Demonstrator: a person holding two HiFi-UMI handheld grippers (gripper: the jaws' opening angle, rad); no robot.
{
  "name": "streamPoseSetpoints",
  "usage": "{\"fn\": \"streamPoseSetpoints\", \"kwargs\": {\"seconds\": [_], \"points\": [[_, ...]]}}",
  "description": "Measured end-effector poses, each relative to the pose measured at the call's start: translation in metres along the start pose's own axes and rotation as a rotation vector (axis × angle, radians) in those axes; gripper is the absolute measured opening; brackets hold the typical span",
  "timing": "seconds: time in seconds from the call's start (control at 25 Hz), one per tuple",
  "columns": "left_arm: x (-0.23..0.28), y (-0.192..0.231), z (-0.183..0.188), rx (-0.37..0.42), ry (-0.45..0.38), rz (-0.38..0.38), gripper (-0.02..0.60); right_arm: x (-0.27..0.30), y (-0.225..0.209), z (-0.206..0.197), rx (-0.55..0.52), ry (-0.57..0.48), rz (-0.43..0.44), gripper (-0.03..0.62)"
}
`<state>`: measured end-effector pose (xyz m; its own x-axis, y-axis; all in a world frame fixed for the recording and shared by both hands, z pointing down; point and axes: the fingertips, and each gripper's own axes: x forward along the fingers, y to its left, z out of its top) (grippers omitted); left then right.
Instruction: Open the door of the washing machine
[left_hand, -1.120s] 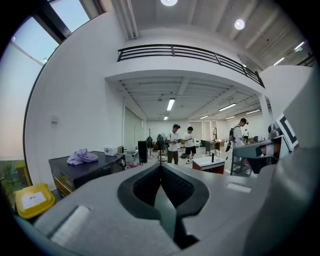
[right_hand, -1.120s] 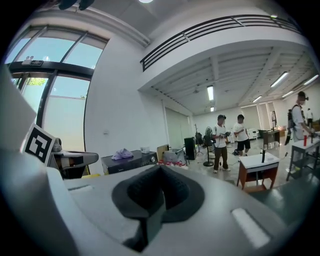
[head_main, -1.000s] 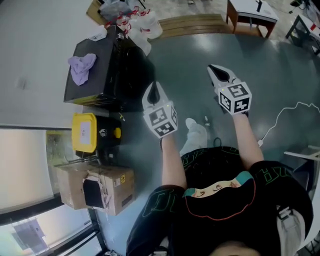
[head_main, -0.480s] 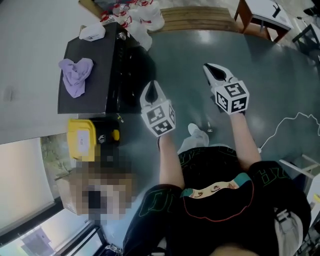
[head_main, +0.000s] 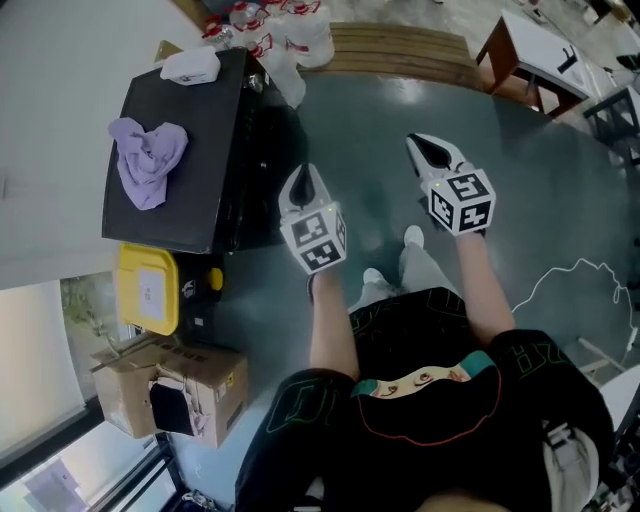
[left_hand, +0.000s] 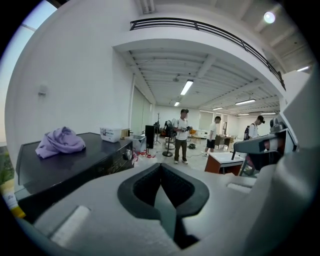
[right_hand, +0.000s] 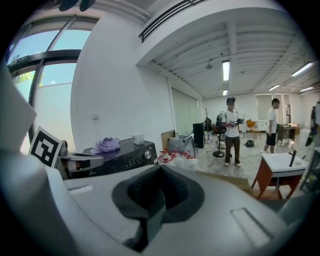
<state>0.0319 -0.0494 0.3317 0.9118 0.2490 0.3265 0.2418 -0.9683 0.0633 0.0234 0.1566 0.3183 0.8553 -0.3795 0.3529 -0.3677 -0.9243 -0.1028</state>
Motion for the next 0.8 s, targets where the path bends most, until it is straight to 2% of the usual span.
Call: {"fn": "streamPoseSetpoints", "kwargs": {"seconds": [0.16,0.32,0.44,0.6,0.8], "points": [[0.017,0.035,-0.006,-0.017,0.028,0.085,0.011,0.048,0.011,0.009,-0.021,0.013,0.085,0.003],[0.043,0.071,-0.006,-0.042,0.037,0.197,0.011,0.112,0.021,0.03,-0.065,0.015,0.209,0.003],[0.065,0.093,-0.012,-0.065,0.08,0.269,0.011,0.16,0.029,0.043,-0.083,0.032,0.294,0.003],[0.092,0.117,-0.027,-0.126,0.133,0.371,0.011,0.222,0.049,0.048,-0.211,0.081,0.424,0.003],[0.102,0.127,-0.06,-0.232,0.197,0.505,0.011,0.273,0.072,0.04,-0.33,0.157,0.593,0.003]]}}
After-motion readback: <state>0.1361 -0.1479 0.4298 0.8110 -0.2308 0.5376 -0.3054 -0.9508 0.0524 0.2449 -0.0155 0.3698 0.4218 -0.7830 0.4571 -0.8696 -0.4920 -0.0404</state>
